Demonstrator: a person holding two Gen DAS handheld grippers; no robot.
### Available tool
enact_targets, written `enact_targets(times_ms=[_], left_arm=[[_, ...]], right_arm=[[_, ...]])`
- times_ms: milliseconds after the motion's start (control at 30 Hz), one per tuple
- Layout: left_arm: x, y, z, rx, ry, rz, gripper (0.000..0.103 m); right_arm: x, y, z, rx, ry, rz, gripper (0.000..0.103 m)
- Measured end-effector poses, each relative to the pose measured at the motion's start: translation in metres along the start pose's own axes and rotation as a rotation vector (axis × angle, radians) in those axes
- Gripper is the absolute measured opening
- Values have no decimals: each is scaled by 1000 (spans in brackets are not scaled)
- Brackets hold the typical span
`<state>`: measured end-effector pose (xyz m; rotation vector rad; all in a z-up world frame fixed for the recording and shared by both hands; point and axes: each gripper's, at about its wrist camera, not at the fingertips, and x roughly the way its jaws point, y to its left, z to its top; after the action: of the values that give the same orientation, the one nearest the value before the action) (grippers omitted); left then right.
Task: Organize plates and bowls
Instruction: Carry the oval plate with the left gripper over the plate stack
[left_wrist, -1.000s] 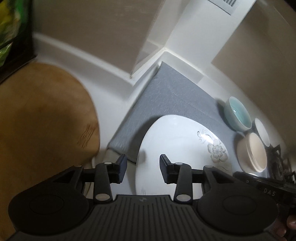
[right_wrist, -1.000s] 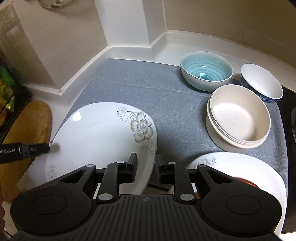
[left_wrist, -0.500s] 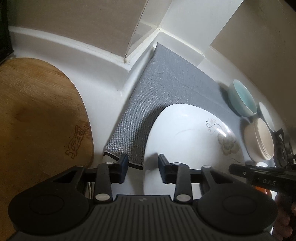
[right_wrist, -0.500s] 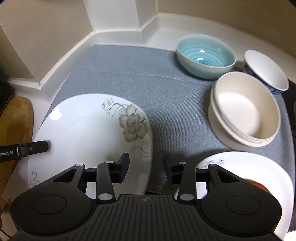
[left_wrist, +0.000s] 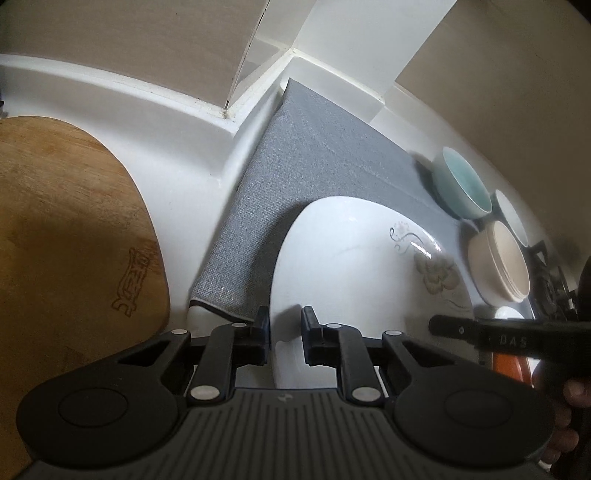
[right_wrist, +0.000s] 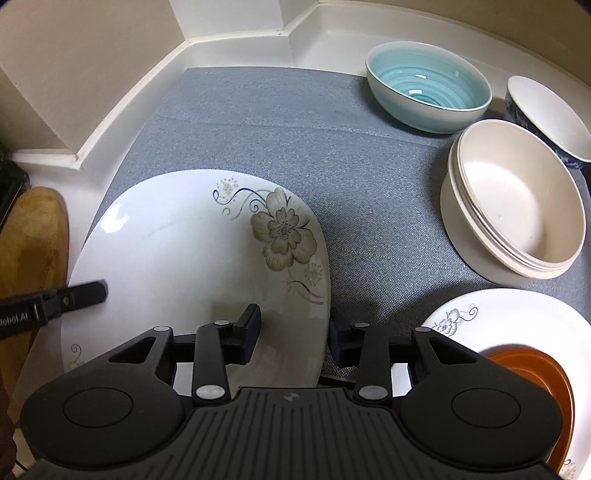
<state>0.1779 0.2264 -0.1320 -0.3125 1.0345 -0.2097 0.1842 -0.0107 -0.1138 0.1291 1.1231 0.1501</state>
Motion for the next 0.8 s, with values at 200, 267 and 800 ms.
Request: enact_targets(times_ms=[200, 267, 800], left_arm=[[-7, 3, -3, 10, 15, 21, 20], [-8, 4, -5, 26, 16, 16, 20], [-5, 11, 5, 22, 20, -16, 21]], right_arm=[[0, 2, -1, -5, 8, 26, 37], [0, 5, -2, -15, 10, 31, 37], [-1, 4, -6, -1, 46, 46, 38]])
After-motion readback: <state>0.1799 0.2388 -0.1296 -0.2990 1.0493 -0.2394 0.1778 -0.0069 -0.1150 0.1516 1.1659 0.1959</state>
